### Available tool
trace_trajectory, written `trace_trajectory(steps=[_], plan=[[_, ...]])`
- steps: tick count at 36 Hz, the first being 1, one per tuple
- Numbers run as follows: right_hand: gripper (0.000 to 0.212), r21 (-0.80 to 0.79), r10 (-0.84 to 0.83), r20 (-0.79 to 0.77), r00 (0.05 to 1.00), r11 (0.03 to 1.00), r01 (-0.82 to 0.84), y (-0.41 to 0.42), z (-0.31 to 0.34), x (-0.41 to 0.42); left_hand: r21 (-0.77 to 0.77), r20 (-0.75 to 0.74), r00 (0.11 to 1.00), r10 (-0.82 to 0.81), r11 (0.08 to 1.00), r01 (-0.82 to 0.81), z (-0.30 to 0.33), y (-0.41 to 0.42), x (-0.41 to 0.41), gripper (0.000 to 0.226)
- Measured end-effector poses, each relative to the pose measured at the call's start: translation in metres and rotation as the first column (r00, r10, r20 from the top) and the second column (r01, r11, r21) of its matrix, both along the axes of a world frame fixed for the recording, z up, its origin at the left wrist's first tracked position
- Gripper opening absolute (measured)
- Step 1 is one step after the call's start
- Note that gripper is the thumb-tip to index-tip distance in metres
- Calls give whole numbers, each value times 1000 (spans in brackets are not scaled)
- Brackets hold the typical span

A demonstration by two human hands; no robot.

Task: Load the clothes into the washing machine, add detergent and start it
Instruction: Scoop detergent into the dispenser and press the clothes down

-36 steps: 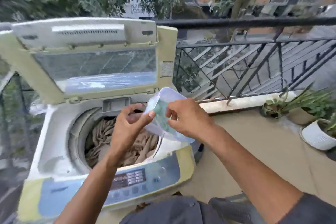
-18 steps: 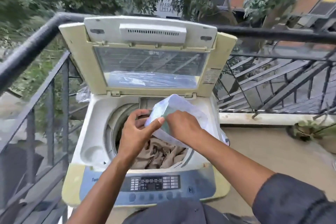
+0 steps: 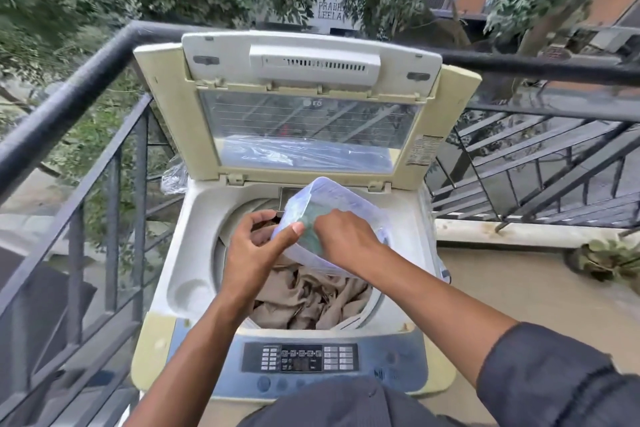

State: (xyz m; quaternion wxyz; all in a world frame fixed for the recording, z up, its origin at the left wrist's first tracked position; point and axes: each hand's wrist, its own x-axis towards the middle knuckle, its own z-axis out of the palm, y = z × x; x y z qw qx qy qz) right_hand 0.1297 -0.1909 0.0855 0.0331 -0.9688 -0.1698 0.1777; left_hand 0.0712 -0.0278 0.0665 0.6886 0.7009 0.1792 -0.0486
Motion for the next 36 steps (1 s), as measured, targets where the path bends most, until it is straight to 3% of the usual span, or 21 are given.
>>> trace_trajectory(steps=[5, 10, 17, 26, 31, 36], plan=[[24, 26, 0, 16, 1000, 1000, 0, -4, 7, -1, -4, -10, 1000, 13, 1000, -13, 1, 0, 1, 82], [9, 59, -49, 106, 993, 997, 43, -13, 23, -3, 8, -22, 999, 43, 999, -43, -5, 8, 4, 85], [6, 282, -13, 325, 946, 956, -84, -25, 20, -10, 82, -7, 999, 47, 996, -46, -11, 18, 6, 86], [7, 334, 35, 535, 844, 909, -249, -29, -13, -7, 220, -9, 997, 72, 973, -68, -12, 32, 8, 91], [13, 289, 99, 693, 714, 870, -400, -23, -25, -2, 287, -17, 998, 64, 956, -56, -10, 39, 8, 87], [21, 151, 245, 682, 689, 875, -460, -18, -34, -1, 268, -25, 998, 60, 962, -51, -8, 42, 8, 78]])
